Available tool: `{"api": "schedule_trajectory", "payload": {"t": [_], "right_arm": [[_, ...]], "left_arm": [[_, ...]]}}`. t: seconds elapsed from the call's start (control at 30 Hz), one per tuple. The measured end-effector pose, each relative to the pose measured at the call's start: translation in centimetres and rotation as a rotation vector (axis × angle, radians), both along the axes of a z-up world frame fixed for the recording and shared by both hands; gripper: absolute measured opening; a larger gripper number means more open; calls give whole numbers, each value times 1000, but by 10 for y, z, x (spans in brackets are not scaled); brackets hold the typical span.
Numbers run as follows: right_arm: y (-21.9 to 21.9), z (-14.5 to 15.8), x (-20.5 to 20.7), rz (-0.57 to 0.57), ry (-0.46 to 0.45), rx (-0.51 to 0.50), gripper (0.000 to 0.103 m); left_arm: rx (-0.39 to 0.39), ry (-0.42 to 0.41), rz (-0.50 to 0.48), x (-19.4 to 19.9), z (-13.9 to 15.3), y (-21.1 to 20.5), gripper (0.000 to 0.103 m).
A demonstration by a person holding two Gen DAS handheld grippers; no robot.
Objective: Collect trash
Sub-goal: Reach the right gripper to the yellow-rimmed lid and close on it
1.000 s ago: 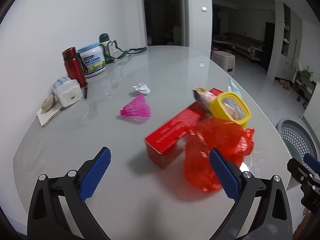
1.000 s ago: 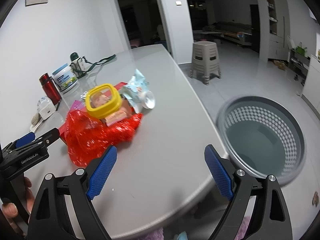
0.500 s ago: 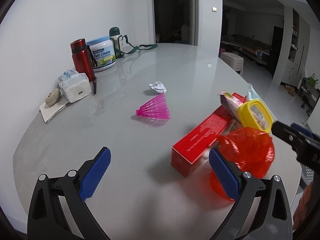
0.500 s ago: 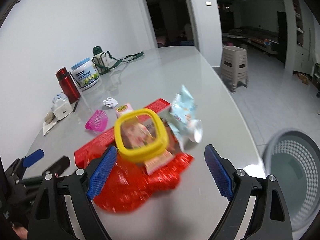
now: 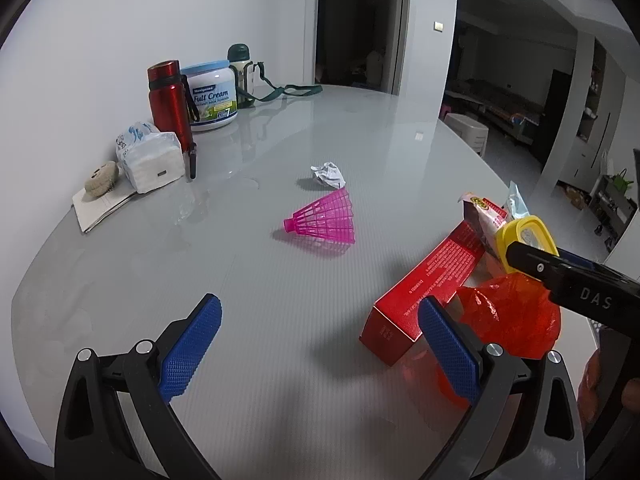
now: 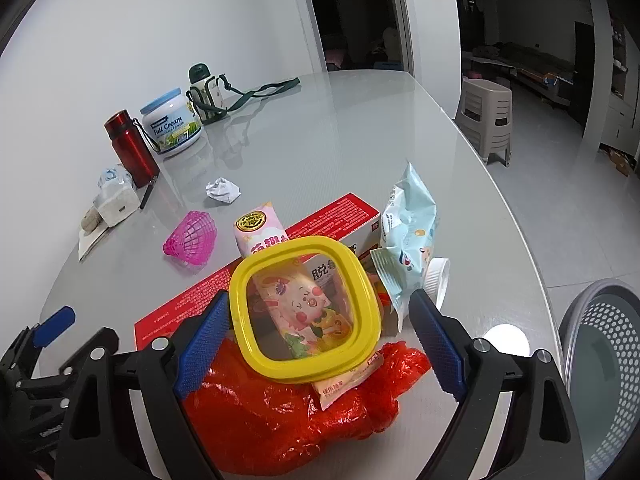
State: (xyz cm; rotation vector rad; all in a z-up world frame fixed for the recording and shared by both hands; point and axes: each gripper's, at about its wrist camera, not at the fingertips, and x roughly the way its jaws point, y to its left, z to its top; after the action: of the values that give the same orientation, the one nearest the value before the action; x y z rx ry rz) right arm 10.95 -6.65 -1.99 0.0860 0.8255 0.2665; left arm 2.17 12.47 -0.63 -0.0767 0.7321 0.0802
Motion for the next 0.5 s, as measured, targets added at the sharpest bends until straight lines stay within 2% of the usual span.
{"api": "schedule_trajectory", "payload": {"t": [0.2,0.3,0.5], "right_arm": [[2,1,-5,10,-22,-18,84],[4,3,-9,18,-31,-24,70],[2,11,-17,27,-58,2,70]], "left_arm": [[-56,-9,6,-1,-1,6,97],[-11,13,13,2,-3,4,97],[58,23,3,4,-3,2,97]]}}
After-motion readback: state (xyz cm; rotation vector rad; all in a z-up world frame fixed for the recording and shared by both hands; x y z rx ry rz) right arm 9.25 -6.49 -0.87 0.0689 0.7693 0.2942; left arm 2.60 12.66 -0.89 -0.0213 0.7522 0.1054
